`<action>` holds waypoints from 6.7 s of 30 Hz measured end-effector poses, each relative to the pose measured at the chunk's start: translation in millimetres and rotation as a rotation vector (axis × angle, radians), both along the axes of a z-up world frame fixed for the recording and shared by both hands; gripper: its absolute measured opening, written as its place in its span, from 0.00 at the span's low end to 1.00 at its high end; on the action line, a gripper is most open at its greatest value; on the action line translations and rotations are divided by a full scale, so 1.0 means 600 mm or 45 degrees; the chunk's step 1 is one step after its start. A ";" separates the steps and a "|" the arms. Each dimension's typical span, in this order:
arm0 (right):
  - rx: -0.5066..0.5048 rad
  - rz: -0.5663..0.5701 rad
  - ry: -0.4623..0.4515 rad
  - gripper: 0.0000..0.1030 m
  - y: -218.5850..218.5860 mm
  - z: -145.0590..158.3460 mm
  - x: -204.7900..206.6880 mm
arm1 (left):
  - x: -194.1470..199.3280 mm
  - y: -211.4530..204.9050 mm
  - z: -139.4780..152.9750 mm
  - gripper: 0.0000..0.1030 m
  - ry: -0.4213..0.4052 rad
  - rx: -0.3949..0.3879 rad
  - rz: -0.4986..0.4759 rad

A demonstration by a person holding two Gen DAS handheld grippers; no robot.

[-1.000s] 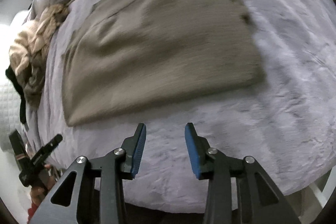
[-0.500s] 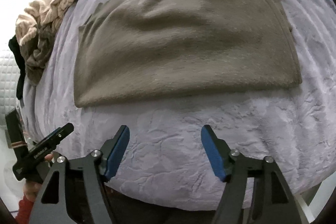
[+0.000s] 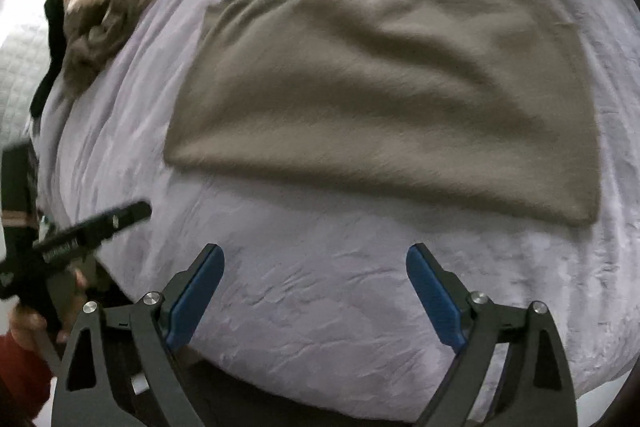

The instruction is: Fold small clothes

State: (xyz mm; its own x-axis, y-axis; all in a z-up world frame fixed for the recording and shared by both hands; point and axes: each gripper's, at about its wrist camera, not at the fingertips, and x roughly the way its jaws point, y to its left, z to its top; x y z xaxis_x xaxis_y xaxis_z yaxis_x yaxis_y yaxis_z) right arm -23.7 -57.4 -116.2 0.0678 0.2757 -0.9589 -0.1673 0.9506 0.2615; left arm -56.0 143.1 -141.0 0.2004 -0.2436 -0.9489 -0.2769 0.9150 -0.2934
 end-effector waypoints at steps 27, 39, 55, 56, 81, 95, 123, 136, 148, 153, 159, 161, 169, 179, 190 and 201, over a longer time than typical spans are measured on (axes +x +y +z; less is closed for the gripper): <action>0.973 -0.708 0.345 0.11 0.009 -0.198 0.075 | -0.019 0.056 -0.018 0.91 -0.065 -0.197 0.171; 1.014 -0.487 0.180 0.09 0.014 -0.130 0.097 | 0.003 0.012 -0.023 0.91 -0.160 -0.666 0.259; 0.838 -0.296 0.267 0.10 -0.007 -0.116 0.065 | 0.115 -0.052 -0.021 0.10 -0.191 -0.229 0.269; 0.789 -0.270 0.247 0.13 -0.020 -0.098 0.066 | 0.116 -0.067 -0.008 0.10 -0.226 -0.134 0.206; -0.164 0.682 0.446 0.96 0.373 -0.087 0.384 | 0.078 -0.219 0.034 0.10 -0.499 0.645 -0.511; 0.116 0.505 0.208 0.14 0.202 0.003 0.391 | 0.093 -0.276 0.122 0.10 -0.571 0.654 -0.551; 0.640 -0.364 0.033 0.23 -0.493 -0.057 0.281 | 0.087 -0.722 0.057 0.10 -0.465 0.623 -1.253; 0.881 -0.388 -0.105 0.08 -0.521 -0.005 0.310 | 0.062 -0.738 0.088 0.10 -0.504 0.612 -1.283; 0.715 -0.477 0.043 0.18 -0.555 -0.074 0.306 | 0.059 -0.746 0.070 0.10 -0.469 0.608 -1.321; 0.450 -0.514 0.065 0.18 -0.571 -0.077 0.299 | 0.063 -0.735 0.074 0.65 -0.379 0.568 -1.242; 0.762 -0.593 0.049 0.42 -0.602 -0.062 0.270 | 0.057 -0.671 0.137 0.78 -0.435 0.462 -1.186; 0.838 -0.590 0.060 0.54 -0.590 -0.065 0.279 | 0.080 -0.636 0.150 0.78 -0.430 0.441 -1.110; 0.700 -0.497 0.064 0.08 -0.531 -0.074 0.319 | 0.270 -0.467 0.116 0.78 -0.300 0.501 -0.499; 0.385 -0.344 -0.004 0.09 -0.527 -0.078 0.306 | 0.303 -0.487 0.023 0.78 -0.202 0.482 -0.508; 0.570 -0.287 -0.070 0.22 -0.518 0.043 0.224 | 0.297 -0.496 0.026 0.78 -0.203 0.521 -0.533; 0.402 -0.262 0.114 0.09 -0.467 -0.049 0.090 | 0.281 -0.493 0.042 0.86 -0.195 0.527 -0.544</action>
